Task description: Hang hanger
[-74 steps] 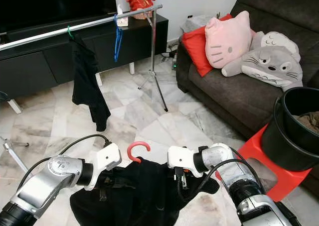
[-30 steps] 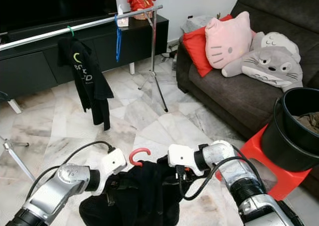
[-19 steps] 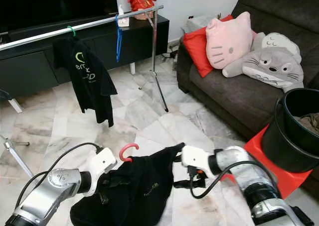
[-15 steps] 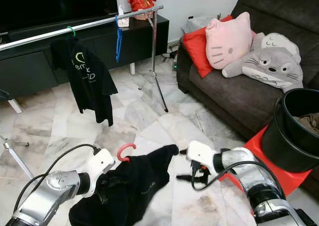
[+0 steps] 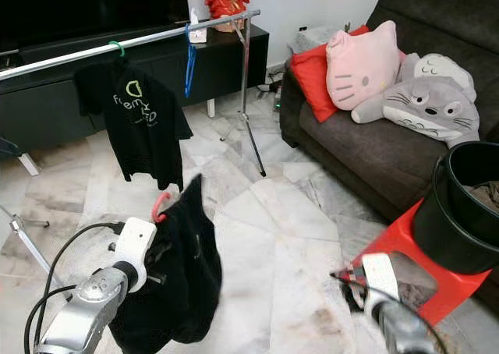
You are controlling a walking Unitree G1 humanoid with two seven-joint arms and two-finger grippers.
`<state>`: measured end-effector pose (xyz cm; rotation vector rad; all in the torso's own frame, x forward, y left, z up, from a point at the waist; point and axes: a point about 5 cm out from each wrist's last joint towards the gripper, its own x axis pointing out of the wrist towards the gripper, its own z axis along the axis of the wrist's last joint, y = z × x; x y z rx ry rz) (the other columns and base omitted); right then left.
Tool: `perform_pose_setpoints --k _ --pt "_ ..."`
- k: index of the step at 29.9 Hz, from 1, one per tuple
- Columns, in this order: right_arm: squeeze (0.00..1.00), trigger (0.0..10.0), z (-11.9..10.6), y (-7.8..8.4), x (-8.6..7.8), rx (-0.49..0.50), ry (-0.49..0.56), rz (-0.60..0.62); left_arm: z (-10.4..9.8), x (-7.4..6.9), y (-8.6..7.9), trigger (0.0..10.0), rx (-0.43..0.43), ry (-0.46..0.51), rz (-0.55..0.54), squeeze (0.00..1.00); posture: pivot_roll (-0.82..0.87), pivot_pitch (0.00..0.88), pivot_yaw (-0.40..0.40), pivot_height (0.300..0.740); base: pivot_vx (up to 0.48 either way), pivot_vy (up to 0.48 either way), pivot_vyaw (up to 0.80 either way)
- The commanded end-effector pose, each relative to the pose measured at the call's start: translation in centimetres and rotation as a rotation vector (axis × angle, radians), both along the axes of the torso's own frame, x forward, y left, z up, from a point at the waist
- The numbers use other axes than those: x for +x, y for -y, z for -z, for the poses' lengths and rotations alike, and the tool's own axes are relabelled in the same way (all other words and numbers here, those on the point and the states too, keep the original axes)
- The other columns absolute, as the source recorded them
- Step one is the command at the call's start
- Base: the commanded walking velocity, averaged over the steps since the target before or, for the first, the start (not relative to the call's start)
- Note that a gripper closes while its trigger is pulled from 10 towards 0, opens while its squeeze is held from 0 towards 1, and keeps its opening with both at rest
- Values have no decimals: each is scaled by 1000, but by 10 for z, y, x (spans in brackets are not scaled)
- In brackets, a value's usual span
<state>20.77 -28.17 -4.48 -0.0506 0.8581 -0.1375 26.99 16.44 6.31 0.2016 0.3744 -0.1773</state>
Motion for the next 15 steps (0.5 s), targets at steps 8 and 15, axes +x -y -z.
perform_pose_setpoints --k 8,15 --pt "0 10000 35 -15 -55 52 -175 147 -8 -12 -33 10000 11 131 -218 0 33 0 -43 740 0 0 0" --pt "0 10000 38 -17 -59 34 -191 179 -16 -31 -38 10000 1 183 -212 0 39 0 -37 740 0 0 0"
